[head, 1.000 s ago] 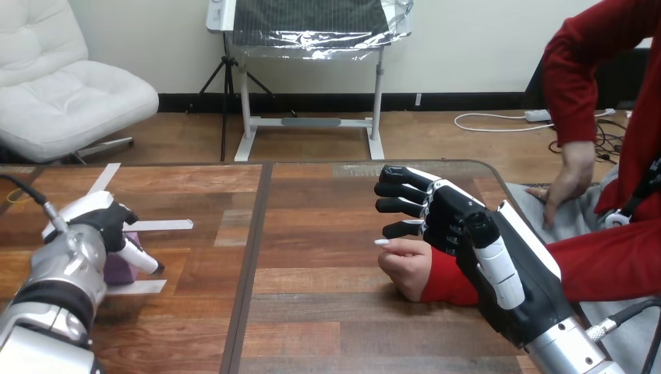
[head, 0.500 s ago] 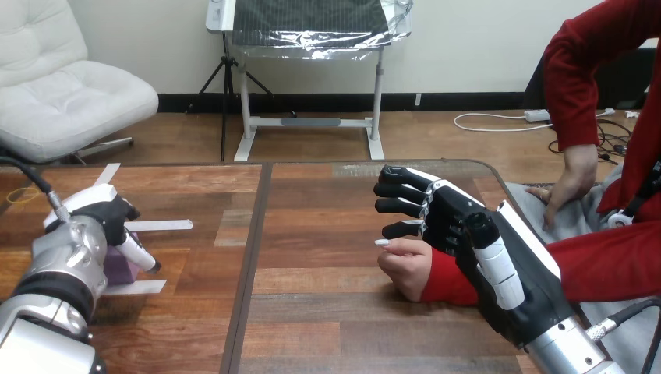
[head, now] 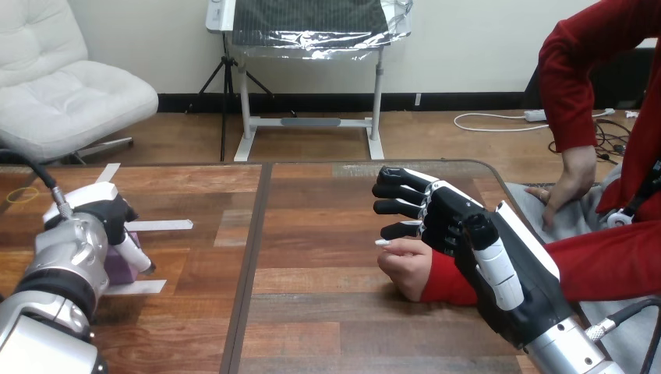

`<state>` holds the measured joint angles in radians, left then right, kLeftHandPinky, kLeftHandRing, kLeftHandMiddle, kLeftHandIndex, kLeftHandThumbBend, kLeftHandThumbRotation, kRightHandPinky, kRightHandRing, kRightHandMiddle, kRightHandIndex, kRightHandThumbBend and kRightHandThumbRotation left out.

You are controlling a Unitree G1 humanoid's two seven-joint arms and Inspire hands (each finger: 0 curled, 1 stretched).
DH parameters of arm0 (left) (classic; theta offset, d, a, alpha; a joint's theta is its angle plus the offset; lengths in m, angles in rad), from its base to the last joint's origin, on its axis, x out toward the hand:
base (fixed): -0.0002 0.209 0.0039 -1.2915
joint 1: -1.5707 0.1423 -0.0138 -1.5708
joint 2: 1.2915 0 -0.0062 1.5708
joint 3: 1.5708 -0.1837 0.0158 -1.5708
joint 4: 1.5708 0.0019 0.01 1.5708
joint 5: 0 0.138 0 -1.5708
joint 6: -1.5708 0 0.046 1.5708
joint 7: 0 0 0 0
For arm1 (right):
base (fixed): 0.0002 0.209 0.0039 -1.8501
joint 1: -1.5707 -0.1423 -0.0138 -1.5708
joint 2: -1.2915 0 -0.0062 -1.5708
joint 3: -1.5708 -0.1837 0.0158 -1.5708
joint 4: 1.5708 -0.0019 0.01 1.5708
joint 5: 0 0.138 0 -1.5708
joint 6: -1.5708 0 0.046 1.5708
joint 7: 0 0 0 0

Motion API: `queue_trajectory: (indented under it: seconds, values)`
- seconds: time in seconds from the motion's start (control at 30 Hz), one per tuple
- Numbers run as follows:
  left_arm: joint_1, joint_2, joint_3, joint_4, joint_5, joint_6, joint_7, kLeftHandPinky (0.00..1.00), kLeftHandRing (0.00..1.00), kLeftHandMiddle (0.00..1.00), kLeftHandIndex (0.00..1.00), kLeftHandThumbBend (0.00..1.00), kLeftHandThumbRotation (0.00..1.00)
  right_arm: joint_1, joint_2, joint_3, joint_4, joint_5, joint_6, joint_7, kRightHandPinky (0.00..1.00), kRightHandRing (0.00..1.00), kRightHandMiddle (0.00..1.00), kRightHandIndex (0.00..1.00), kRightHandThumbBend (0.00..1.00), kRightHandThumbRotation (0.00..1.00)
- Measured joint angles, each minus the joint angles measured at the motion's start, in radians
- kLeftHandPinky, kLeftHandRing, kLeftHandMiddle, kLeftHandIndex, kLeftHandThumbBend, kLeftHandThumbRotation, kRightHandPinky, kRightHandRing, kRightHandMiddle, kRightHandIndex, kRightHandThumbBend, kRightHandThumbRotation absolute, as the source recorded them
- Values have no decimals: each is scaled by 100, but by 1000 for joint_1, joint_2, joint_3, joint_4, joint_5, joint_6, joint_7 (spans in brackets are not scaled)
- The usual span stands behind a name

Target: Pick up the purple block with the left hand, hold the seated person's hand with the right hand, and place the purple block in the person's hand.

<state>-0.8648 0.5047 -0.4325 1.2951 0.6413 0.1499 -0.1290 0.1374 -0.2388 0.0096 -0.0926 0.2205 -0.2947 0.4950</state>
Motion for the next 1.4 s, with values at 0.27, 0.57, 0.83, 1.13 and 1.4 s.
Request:
queue_trajectory:
  seconds: [0.27, 0.57, 0.83, 1.13, 1.4]
  values:
    - [-1, 0, -22, 1, 25, 12, 13, 36, 58, 67, 83, 61, 0, 0, 0, 0, 0, 0, -1, 2, 71, 82, 83, 84, 90, 100]
    - [-2, 0, -30, 1, 37, 15, 29, 31, 51, 61, 81, 59, 0, 0, 0, 0, 0, 0, -3, 2, 71, 81, 83, 83, 91, 100]
    - [-2, 0, -32, 2, 38, 21, 29, 24, 40, 52, 80, 59, 0, 0, 0, 0, 0, 0, -5, 2, 71, 81, 83, 83, 90, 100]
    - [-9, 0, -38, 10, 39, 37, 5, 14, 26, 40, 80, 60, 0, 0, 0, 0, 0, 0, -8, 2, 71, 81, 83, 83, 90, 100]
    - [-14, 2, -38, 11, 38, 42, -18, 12, 22, 36, 81, 60, 0, 0, 0, 0, 0, 0, -12, 2, 71, 81, 83, 83, 90, 100]
